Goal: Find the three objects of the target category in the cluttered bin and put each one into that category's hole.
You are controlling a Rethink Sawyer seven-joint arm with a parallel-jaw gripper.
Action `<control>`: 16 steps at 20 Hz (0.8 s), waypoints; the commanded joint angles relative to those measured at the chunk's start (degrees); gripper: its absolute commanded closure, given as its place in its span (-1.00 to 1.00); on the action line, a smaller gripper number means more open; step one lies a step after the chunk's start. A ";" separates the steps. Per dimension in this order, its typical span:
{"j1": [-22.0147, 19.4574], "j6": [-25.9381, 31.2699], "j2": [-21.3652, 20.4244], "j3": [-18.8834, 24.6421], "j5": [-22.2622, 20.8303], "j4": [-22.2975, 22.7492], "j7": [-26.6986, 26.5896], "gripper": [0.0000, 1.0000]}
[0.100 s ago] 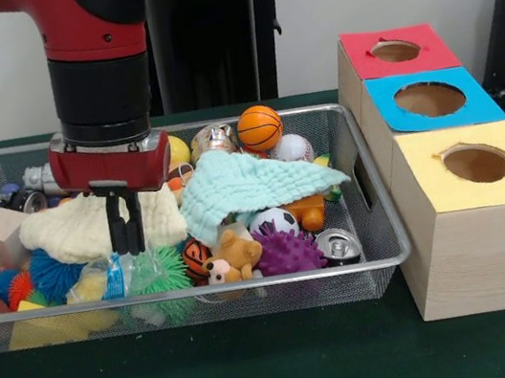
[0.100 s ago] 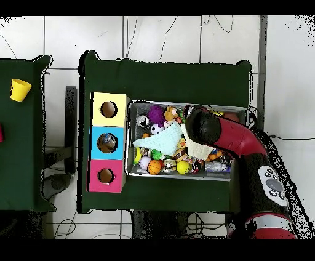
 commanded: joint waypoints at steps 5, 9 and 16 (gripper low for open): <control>-1.22 5.00 -1.42 1.97 -0.97 3.31 4.53 -1.00; -1.18 4.01 -1.44 2.09 -1.08 3.55 4.82 -1.00; -0.83 4.92 -1.26 1.90 -1.71 3.32 3.93 -1.00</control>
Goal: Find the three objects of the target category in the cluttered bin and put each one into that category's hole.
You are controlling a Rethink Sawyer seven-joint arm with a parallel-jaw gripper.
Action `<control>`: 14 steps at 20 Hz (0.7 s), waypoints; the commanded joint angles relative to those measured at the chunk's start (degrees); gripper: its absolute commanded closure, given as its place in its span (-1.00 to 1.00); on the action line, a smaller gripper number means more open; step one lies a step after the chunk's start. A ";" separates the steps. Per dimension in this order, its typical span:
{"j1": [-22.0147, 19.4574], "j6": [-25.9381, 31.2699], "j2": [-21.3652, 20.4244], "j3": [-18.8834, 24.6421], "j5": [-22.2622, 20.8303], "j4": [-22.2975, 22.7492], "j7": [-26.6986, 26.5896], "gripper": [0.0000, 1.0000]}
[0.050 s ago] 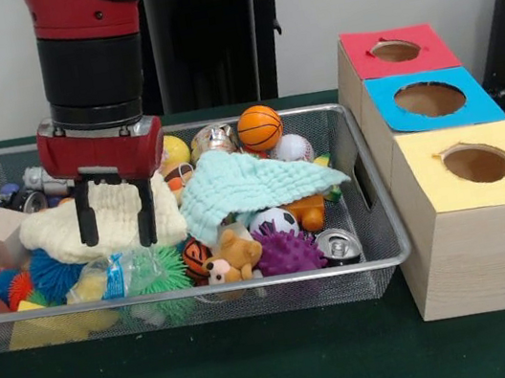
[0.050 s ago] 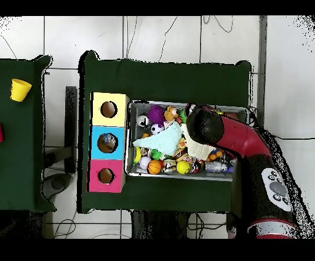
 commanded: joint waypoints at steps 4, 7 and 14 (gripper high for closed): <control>-1.37 5.90 1.05 2.44 -2.38 5.14 2.65 -1.00; -2.34 4.91 0.79 4.08 -2.52 6.69 1.88 -1.00; -0.52 8.41 -0.69 1.58 -1.93 7.12 3.10 -1.00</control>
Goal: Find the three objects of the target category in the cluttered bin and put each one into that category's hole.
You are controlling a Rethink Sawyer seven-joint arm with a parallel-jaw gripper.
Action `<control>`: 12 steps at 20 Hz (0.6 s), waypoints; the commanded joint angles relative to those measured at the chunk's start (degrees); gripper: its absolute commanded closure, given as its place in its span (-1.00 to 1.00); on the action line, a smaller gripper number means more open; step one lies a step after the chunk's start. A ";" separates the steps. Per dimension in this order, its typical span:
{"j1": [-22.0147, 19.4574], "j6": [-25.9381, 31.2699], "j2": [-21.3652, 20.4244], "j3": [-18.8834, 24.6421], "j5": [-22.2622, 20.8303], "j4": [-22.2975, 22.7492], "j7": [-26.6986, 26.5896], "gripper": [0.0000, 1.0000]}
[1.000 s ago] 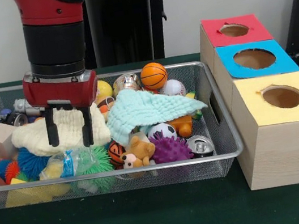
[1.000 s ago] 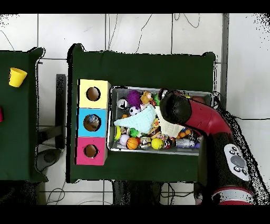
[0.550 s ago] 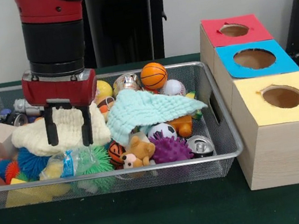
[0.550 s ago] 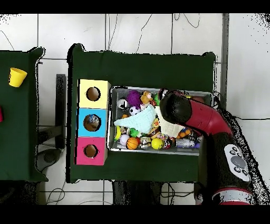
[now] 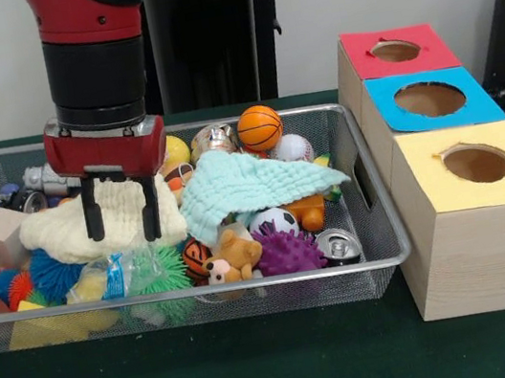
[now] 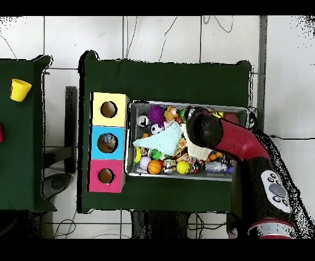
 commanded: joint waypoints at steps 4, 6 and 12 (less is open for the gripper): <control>-0.19 5.50 -1.87 1.13 -2.43 7.34 4.08 -1.00; -0.40 3.51 -0.66 1.30 -2.94 7.35 4.24 -1.00; -1.50 -0.92 0.89 2.13 -3.78 8.24 4.53 -1.00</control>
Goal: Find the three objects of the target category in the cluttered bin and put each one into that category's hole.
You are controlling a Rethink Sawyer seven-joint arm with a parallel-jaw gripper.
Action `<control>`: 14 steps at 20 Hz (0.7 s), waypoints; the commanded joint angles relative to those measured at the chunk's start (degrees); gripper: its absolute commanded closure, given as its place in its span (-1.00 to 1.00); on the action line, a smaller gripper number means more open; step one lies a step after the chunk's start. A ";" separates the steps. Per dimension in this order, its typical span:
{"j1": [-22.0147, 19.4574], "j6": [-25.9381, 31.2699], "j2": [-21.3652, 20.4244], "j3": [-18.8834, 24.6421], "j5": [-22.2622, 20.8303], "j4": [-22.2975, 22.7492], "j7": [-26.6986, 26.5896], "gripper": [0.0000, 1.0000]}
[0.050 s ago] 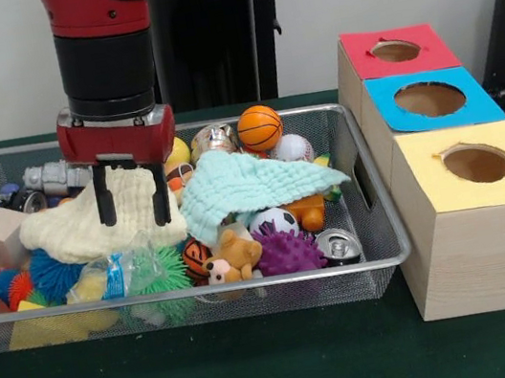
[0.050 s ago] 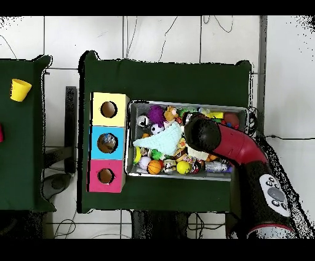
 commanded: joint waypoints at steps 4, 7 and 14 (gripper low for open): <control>-2.35 -5.01 3.26 2.91 -4.64 5.41 4.52 -1.00; -3.03 -7.05 3.72 3.59 -5.36 5.67 4.67 -1.00; -4.76 -13.21 4.66 5.53 -8.41 6.99 5.24 -1.00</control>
